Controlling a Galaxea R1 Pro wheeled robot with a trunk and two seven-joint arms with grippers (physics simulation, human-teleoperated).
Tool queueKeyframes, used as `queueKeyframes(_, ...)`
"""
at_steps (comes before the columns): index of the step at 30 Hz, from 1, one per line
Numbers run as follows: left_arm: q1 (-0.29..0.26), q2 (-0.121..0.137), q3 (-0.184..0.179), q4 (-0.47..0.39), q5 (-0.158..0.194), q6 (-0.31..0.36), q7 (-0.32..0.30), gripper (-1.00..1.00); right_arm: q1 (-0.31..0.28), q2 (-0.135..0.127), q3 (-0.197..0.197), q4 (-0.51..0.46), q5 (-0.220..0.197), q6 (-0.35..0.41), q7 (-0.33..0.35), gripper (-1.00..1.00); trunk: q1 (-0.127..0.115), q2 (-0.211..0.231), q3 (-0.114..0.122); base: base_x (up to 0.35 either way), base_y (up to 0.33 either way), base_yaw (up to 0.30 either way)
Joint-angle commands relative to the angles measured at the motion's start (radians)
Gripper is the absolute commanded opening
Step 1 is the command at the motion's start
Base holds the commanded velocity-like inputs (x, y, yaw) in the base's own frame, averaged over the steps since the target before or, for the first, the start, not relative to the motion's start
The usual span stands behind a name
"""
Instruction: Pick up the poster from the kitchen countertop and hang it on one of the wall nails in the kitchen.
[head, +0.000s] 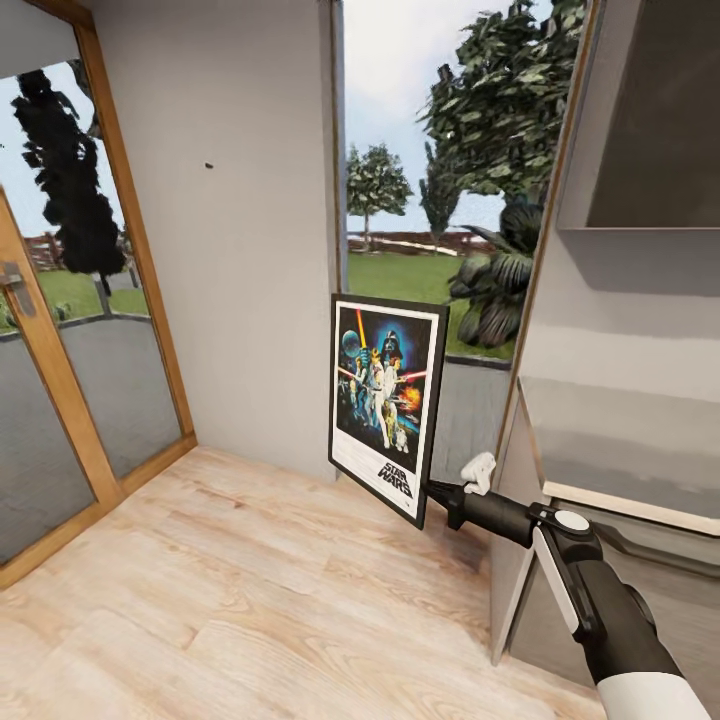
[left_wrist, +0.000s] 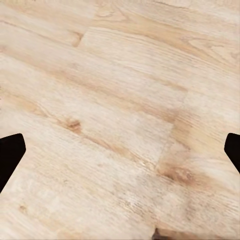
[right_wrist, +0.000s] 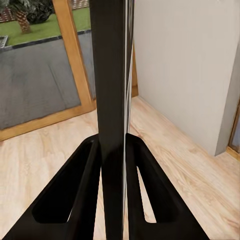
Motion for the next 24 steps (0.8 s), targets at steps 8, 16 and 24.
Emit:
queueKeyframes(8,0.000,0.000,0.000,0.000,0.000,-0.002,0.000,1.00,-0.001,0.000,-0.001,-0.001,-0.004,0.010,0.007,-1.00,-0.031,0.056,0.024,0.000,0.000,0.000)
queueKeyframes(16,0.000,-0.002,-0.007,-0.007,0.000,0.007,-0.003,1.00,-0.001,0.000,-0.001,-0.001,-0.004,0.011,0.007,-1.00,-0.061,0.112,0.049,0.000,0.000,0.000)
queueKeyframes(24,0.000,-0.003,-0.010,-0.178,0.002,0.212,-0.004,1.00,-0.001,0.000,-0.001,-0.003,-0.007,0.013,0.008,-1.00,-0.092,0.168,0.074,0.000,0.000,0.000)
